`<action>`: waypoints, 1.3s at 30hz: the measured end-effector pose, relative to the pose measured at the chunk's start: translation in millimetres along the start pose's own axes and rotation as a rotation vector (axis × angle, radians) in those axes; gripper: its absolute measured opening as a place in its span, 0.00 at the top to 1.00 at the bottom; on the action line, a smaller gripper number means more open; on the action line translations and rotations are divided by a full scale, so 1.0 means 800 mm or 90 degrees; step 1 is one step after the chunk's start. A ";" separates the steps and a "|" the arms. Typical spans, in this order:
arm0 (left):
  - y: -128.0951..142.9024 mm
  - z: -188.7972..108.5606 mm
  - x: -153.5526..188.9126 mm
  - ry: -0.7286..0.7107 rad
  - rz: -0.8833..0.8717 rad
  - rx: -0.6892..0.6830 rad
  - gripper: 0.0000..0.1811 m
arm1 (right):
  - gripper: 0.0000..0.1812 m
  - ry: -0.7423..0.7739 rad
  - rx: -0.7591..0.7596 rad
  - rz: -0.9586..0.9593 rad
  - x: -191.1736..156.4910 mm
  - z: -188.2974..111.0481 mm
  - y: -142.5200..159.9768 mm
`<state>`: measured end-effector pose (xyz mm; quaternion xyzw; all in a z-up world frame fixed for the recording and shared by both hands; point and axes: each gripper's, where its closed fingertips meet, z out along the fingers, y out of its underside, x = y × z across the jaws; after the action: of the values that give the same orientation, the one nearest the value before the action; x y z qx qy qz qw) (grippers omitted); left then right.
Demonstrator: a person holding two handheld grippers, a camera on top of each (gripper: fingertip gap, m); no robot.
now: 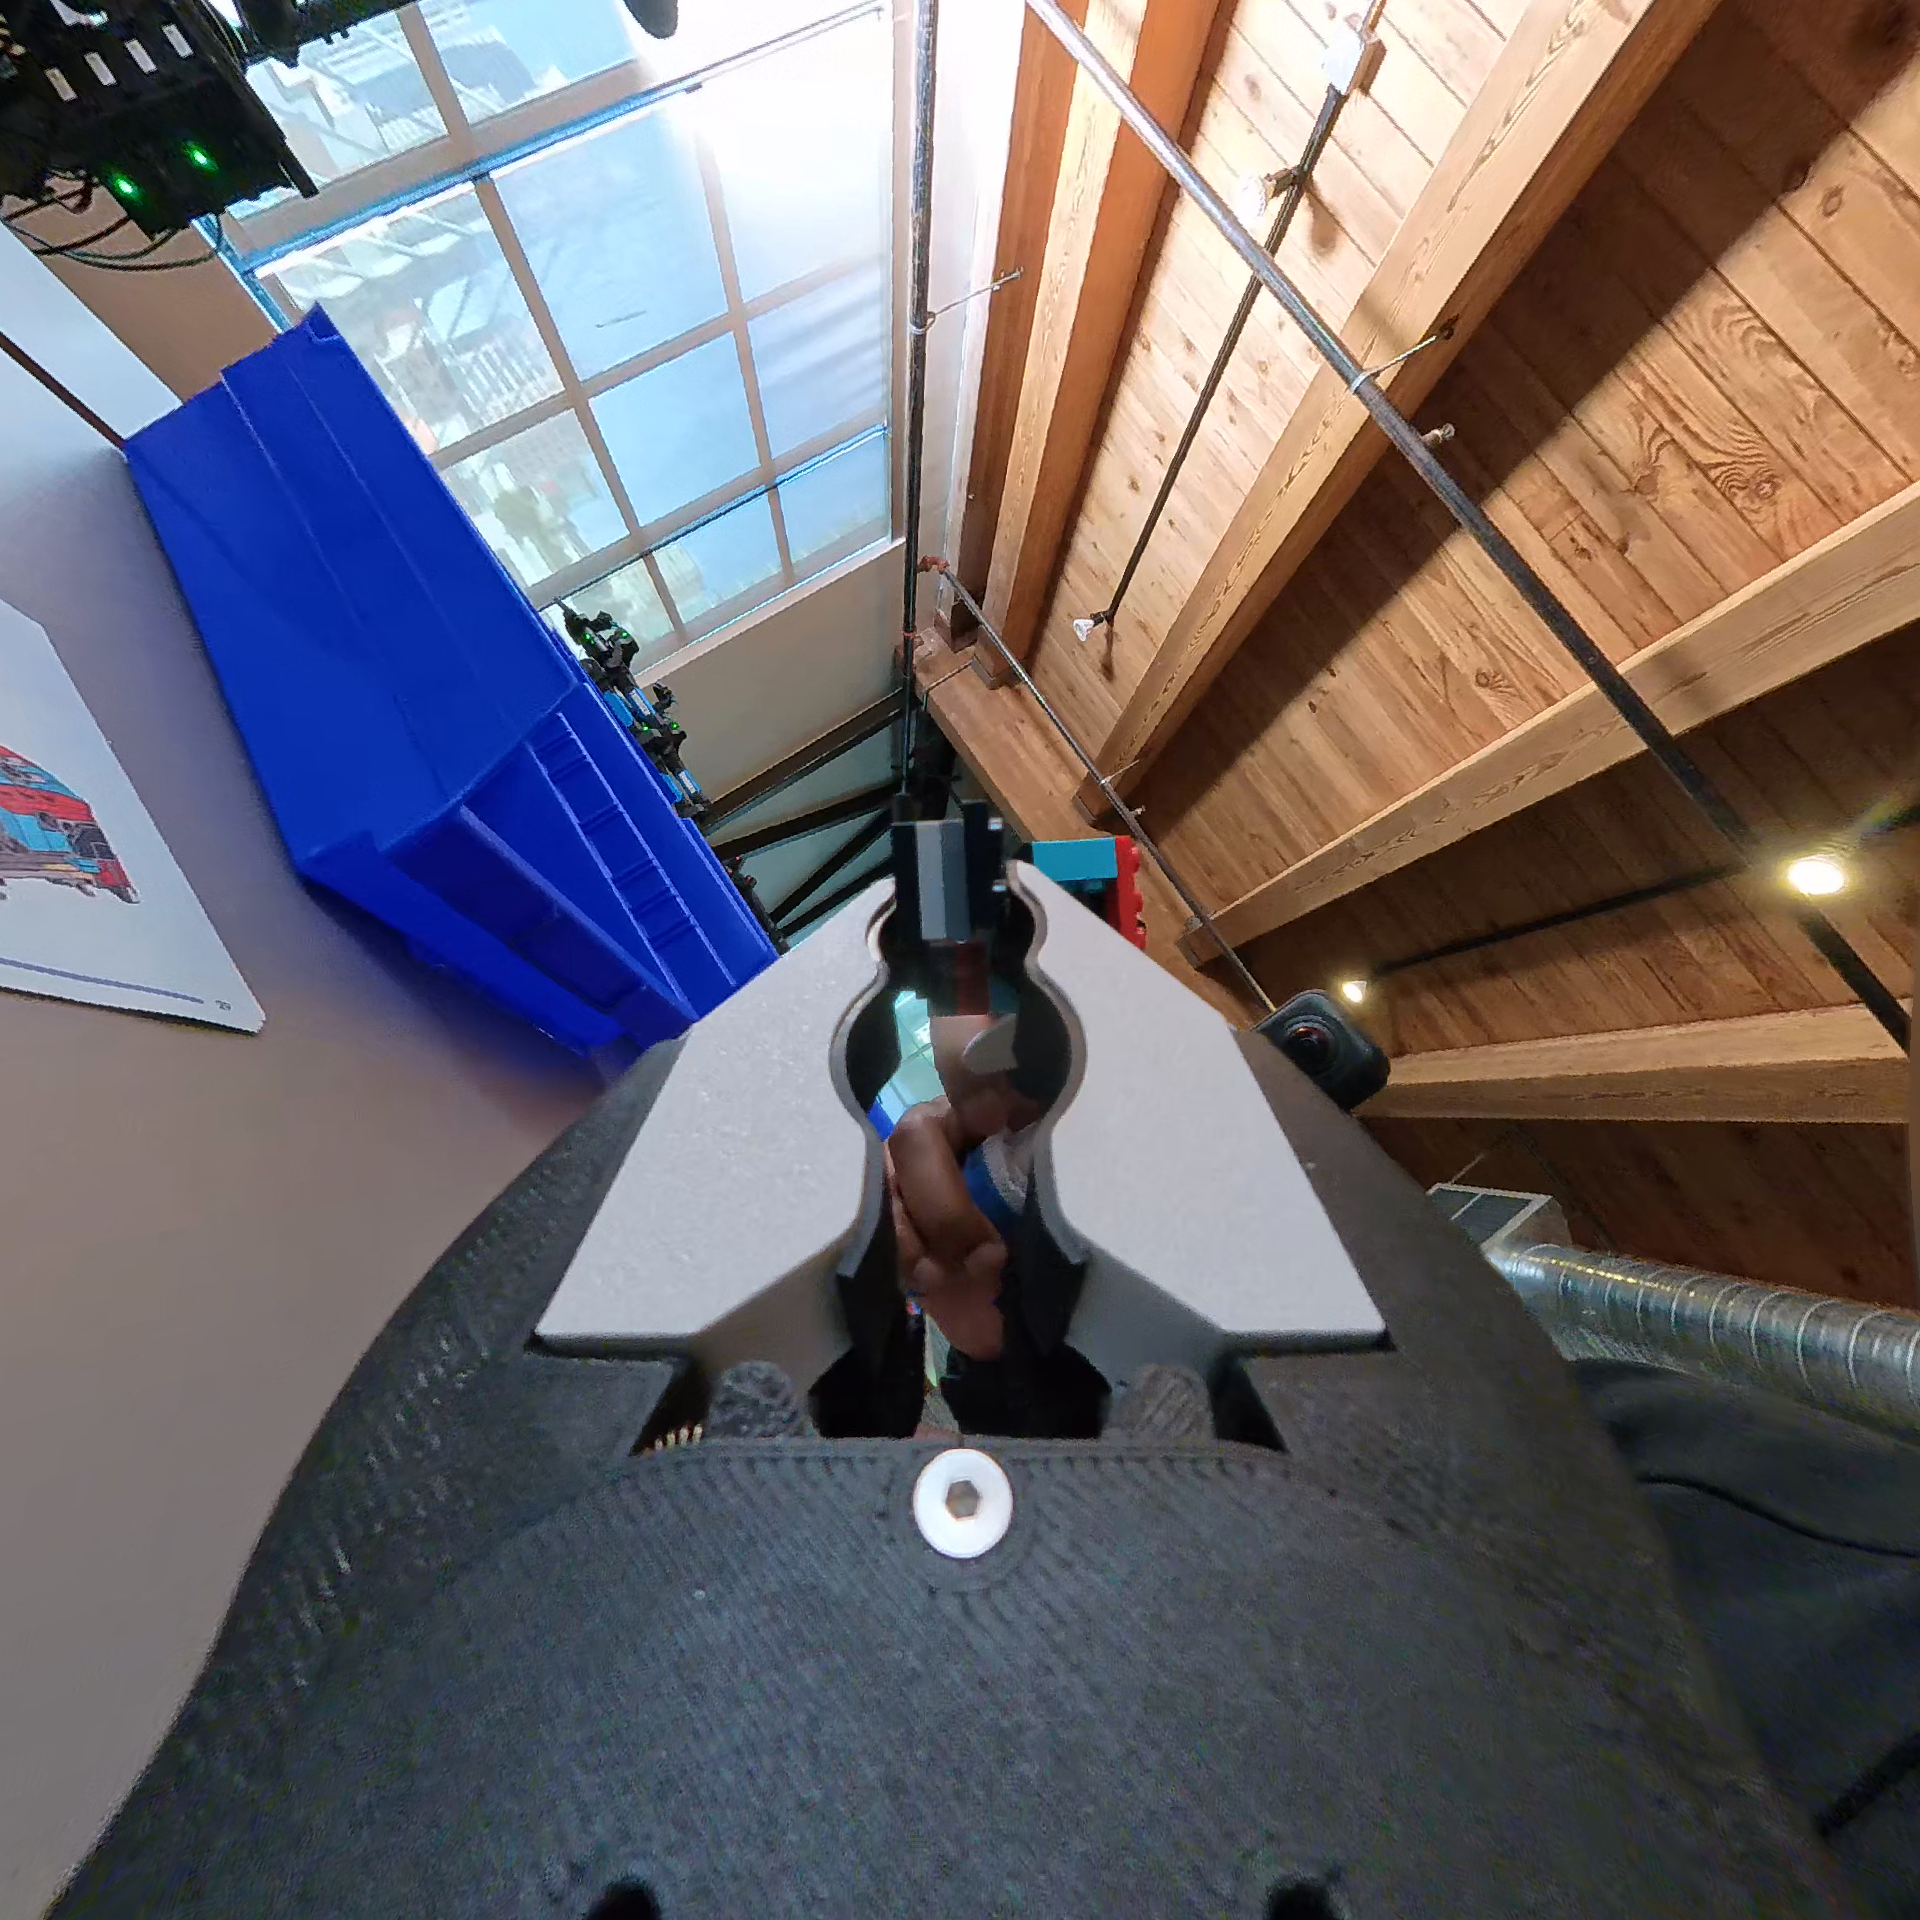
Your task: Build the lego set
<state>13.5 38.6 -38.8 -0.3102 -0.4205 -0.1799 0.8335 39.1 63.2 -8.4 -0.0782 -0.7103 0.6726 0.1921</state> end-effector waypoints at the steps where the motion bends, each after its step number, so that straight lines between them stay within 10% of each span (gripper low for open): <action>1: 0.000 0.000 0.000 0.002 -0.001 0.000 0.92 | 0.84 -0.004 0.004 0.013 0.000 0.000 -0.001; 13: 0.004 0.001 0.021 0.049 0.032 -0.019 0.92 | 0.67 -0.167 0.048 0.559 0.005 0.000 0.006; 39: 0.010 0.005 0.018 0.038 0.040 -0.028 0.91 | 0.74 -0.180 0.071 0.623 0.002 0.005 0.012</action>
<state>23.9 46.2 -28.4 -0.3356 -0.3814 -0.1721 0.8439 34.5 61.2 -17.6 -0.2995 -0.5727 0.7246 -0.2394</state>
